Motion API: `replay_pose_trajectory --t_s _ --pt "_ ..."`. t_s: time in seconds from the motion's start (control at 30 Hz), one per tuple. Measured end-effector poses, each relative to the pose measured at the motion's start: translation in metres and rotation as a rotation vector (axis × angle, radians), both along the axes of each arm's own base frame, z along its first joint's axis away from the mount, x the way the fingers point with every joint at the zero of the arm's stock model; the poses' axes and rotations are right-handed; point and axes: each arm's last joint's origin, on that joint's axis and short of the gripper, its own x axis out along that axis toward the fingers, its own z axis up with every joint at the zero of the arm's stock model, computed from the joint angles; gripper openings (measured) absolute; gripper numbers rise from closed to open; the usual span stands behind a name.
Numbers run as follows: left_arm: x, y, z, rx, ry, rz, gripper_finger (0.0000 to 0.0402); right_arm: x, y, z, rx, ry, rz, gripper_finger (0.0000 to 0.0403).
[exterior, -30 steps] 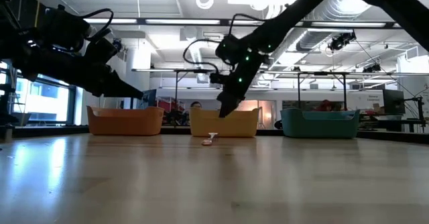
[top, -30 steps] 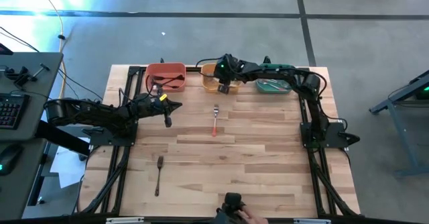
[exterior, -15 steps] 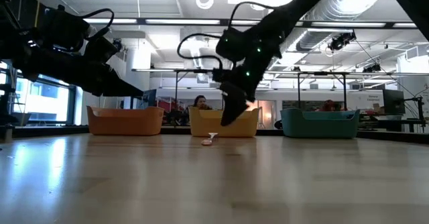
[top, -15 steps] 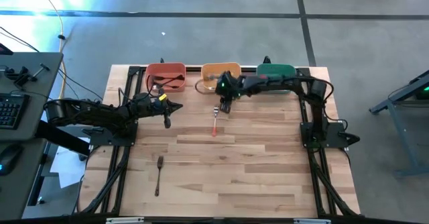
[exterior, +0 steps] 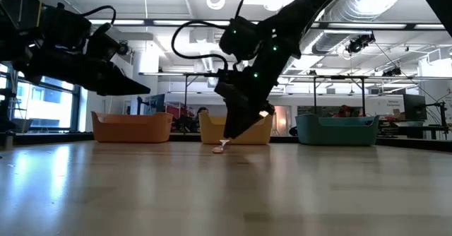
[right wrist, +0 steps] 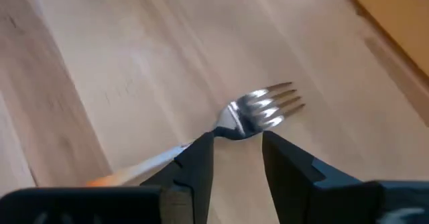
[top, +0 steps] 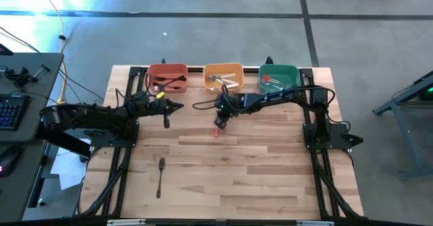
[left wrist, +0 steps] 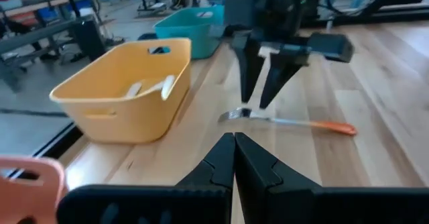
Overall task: Sort silverware by color (type)
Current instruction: Put the orange fork into the green bin
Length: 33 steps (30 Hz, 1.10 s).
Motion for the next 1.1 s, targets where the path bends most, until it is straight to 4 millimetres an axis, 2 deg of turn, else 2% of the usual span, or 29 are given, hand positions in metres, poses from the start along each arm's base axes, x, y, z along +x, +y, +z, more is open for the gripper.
replay_pose_trajectory --t_s 0.13,0.33,0.5,0.63,0.73,0.9,1.1 --pt "-0.005 0.003 -0.001 -0.005 0.026 0.030 0.0000 0.001 0.007 0.001 -0.037 -0.014 -0.110 0.0111" --pt "-0.009 0.005 0.003 0.013 0.013 -0.004 0.0000 0.007 0.010 -0.003 0.009 -0.085 -0.194 0.0116" --pt "-0.015 0.009 0.006 0.017 -0.003 -0.007 0.0000 0.013 0.017 -0.022 0.012 -0.080 -0.227 0.0161" --pt "-0.020 0.012 0.007 0.014 -0.002 -0.008 0.0000 0.013 0.021 -0.026 -0.022 -0.083 -0.293 0.0201" --pt "-0.023 0.014 0.008 0.015 -0.005 0.011 0.0000 0.014 0.023 -0.027 -0.033 -0.085 -0.301 0.0209" --pt "-0.026 0.016 0.008 0.012 -0.001 0.030 0.0000 0.015 0.022 -0.034 -0.049 -0.068 -0.308 0.0176" --pt "-0.026 0.016 0.008 0.015 0.002 0.031 0.0000 0.014 0.025 -0.037 -0.067 -0.037 -0.272 0.0091"
